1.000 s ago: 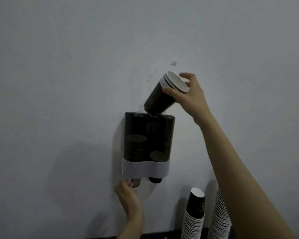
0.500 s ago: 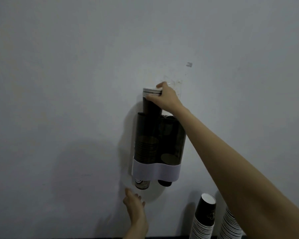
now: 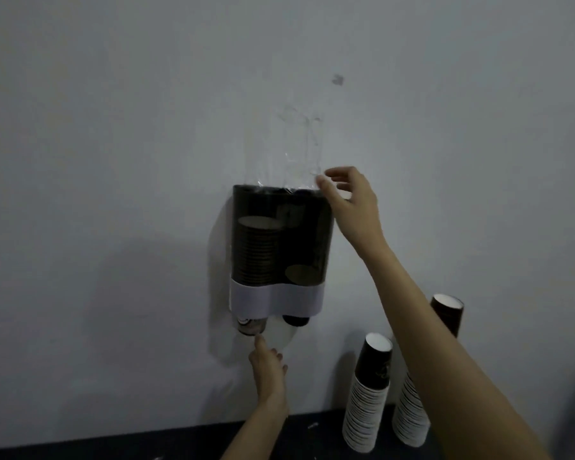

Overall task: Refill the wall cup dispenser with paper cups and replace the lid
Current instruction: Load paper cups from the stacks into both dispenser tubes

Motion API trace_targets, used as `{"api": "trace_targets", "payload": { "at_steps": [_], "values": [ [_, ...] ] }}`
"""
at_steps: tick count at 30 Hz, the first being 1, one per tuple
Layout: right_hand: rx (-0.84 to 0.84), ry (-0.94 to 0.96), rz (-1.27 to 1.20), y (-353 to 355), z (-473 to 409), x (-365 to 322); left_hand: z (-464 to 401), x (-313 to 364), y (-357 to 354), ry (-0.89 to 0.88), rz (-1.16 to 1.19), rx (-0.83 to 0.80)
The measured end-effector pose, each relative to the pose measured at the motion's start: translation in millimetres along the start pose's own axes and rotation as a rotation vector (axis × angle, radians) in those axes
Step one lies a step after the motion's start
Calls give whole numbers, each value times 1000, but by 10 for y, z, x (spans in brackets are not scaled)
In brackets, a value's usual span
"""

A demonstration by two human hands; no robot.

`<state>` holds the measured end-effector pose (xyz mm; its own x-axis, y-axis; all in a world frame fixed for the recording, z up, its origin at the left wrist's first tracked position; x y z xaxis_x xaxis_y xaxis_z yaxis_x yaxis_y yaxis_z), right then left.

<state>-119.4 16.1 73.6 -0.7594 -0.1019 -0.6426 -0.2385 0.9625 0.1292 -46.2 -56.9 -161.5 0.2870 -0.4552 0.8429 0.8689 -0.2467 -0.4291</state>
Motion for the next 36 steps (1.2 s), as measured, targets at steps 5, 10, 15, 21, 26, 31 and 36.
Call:
{"api": "trace_targets", "payload": {
  "at_steps": [5, 10, 15, 21, 26, 31, 36],
  "values": [
    [297, -336, -20, 735, 793, 1124, -33, -628, -118, 11, -374, -139],
    [-137, -761, 198, 923, 1582, 2259, -141, -1193, -337, 4, -797, -333],
    [-220, -742, 179, 689, 2072, 2892, -265, -1485, -613, -268, -1035, -554],
    [-10, -720, 143, 510, 2229, 3238, -478, -1797, -836, -273, -1025, -493],
    [16, -691, 145, 566, 2183, 3236, -479, -1936, -834, -292, -929, -410],
    [86, -608, 75, 672, 1813, 2898, -383, -1801, -876, -270, -1065, -444],
    [-118, -534, 179, 943, 1390, 2345, 33, -1056, -922, -487, -601, -165]
  ]
}}
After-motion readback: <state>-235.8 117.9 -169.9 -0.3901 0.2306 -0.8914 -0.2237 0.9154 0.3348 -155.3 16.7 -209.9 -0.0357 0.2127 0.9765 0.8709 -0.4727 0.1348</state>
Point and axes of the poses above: each hand's wrist, its own z-axis away from the middle knuckle, its own y-axis out of the back of the hand, x = y × z, the point moved 2 cm from there along -z, towards the middle knuckle, and after that the axes turned 6 degrees about x, right-handed, at the moved point
